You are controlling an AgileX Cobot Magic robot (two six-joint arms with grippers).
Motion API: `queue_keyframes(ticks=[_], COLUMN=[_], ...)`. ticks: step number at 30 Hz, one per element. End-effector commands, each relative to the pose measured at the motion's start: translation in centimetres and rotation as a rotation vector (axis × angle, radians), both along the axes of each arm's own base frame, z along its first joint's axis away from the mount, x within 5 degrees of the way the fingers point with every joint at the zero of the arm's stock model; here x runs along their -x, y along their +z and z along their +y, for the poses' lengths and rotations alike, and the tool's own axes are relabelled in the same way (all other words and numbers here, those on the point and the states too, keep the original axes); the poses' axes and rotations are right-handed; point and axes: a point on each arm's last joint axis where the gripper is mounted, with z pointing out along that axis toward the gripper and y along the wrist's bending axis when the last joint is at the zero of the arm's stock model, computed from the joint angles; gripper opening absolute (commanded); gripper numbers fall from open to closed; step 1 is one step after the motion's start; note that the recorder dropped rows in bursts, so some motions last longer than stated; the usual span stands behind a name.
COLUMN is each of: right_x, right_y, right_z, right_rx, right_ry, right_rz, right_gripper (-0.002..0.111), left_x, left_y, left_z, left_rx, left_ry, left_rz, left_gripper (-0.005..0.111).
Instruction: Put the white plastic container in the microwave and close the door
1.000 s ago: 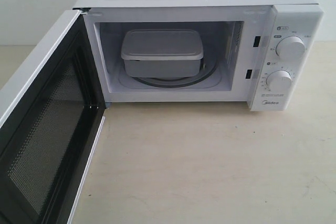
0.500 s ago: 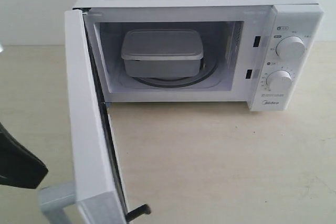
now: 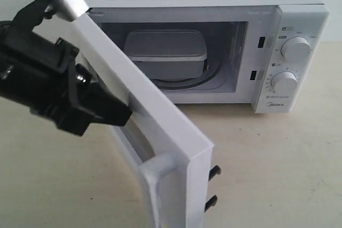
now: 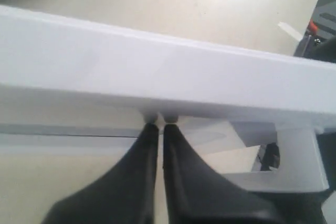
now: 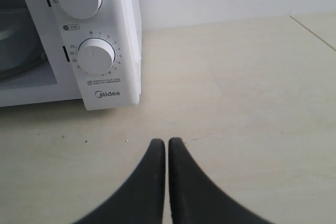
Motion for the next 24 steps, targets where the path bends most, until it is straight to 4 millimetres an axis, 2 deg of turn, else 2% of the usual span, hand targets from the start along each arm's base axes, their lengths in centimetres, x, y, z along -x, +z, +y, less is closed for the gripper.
queue_keyframes(ticks=[1, 6, 11, 18, 24], right_x=[0.0, 0.0, 0.0, 0.0, 0.0], right_y=[0.1, 0.1, 0.1, 0.1, 0.1], right_z=[0.0, 0.0, 0.0, 0.0, 0.0], right_rx=[0.009, 0.009, 0.009, 0.013, 0.011], right_ry=[-0.005, -0.005, -0.005, -0.004, -0.005], right_rz=[-0.010, -0.010, -0.010, -0.009, -0.009], right_gripper=[0.000, 0.000, 0.000, 0.000, 0.000], left_x=[-2.4, -4.6, -5.5, -5.2, -3.0], left_y=[0.9, 1.5, 3.0, 4.0, 4.4], left_z=[-1.3, -2.2, -2.7, -2.9, -2.4], left_rx=[0.039, 0.055, 0.081, 0.088, 0.062], left_ry=[0.053, 0.092, 0.092, 0.052, -0.061], left_rz=[-0.104, -0.169, -0.208, -0.200, -0.104], left_gripper=[0.004, 0.004, 0.004, 0.004, 0.004])
